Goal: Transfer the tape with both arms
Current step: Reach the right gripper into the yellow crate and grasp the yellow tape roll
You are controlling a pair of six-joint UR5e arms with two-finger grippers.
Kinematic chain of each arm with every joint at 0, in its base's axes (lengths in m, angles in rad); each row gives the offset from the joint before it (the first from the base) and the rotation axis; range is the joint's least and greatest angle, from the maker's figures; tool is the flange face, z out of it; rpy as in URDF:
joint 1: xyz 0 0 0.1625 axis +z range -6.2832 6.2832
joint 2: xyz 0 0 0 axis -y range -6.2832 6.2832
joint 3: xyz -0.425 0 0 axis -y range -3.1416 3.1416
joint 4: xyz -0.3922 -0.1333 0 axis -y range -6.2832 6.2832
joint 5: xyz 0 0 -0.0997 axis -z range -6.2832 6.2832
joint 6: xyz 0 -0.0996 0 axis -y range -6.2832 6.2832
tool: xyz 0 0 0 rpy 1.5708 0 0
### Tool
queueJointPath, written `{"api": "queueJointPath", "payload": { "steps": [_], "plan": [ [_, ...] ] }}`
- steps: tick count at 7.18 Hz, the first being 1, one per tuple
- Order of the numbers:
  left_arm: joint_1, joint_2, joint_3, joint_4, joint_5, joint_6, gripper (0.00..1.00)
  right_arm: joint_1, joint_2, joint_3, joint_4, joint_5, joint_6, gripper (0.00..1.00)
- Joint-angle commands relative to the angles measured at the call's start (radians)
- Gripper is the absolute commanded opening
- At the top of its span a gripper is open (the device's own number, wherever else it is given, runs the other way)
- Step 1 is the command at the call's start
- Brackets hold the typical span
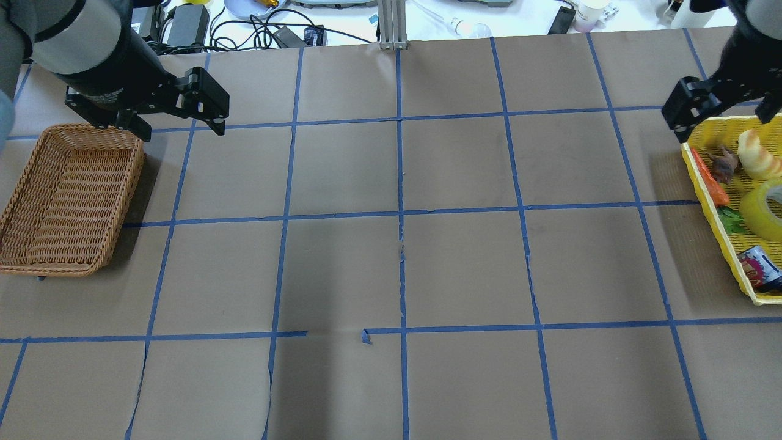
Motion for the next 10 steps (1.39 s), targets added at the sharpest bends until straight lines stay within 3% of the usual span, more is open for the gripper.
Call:
{"api": "queueJointPath", "payload": {
  "steps": [1,3,4,6,10],
  "plan": [
    [-0.004,-0.007,0.003,0.001,-0.001,-0.011,1.00,-0.236,0.122,0.009,-0.043,0.147,-0.233,1.00],
    [-0.001,0.002,0.000,-0.001,0.000,-0.003,1.00,-0.369,0.277,0.036,-0.185,0.220,-0.280,1.00],
    [-0.004,-0.007,0.002,-0.001,0.000,-0.009,1.00,-0.369,0.352,0.059,-0.341,0.215,-0.278,1.00],
    [-0.005,-0.001,0.002,-0.015,0.002,-0.006,1.00,-0.371,0.445,0.096,-0.489,0.200,-0.246,1.00],
    [-0.005,-0.013,0.018,-0.004,0.019,0.001,1.00,-0.376,0.487,0.111,-0.494,0.146,-0.160,1.00]
  ]
}}
